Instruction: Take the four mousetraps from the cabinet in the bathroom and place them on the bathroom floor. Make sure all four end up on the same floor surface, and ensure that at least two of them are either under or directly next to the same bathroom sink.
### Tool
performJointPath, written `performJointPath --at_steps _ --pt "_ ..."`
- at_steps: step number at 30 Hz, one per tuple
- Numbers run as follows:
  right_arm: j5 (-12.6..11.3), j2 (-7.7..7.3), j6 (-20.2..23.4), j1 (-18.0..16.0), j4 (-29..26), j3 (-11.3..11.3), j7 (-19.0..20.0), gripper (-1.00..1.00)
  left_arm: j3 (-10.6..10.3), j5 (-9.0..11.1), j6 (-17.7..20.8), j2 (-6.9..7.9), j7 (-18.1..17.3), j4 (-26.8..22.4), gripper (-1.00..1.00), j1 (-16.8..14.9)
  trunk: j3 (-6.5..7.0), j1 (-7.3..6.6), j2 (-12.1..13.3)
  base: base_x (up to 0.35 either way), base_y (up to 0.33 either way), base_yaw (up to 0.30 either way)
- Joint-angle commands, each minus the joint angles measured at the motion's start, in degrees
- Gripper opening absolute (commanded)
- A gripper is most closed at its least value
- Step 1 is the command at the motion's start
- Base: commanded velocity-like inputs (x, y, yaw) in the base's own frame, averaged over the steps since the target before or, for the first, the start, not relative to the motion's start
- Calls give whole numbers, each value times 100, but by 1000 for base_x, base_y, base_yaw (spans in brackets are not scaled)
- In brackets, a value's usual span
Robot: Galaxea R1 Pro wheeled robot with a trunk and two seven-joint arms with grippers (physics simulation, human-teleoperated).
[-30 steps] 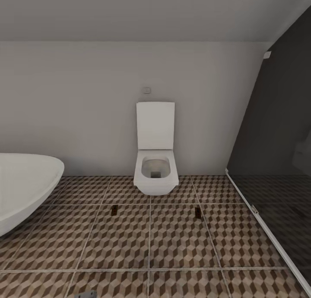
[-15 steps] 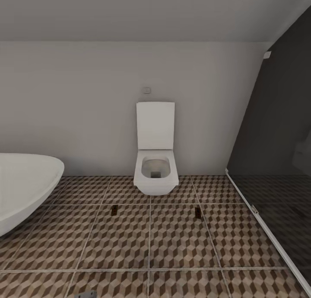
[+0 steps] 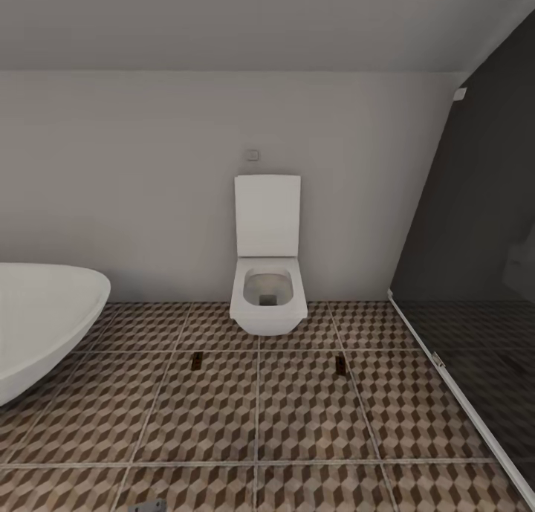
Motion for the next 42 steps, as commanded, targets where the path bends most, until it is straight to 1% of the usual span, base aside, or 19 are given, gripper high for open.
performJointPath --at_steps 1,19,42 --pt "-55 -4 -5 0 -15 49 -29 100 -21 -3 9 6 41 -22 100 -7 -9 -1 -2 0 0 15" --pt "-74 -1 -15 134 -15 49 -29 100 -21 -3 9 6 41 -24 100 -7 -150 -1 -2 0 0 67" --pt "-83 -1 -17 152 -15 49 -29 100 -21 -3 9 6 41 -23 100 -7 -355 -1 -2 0 0 76"
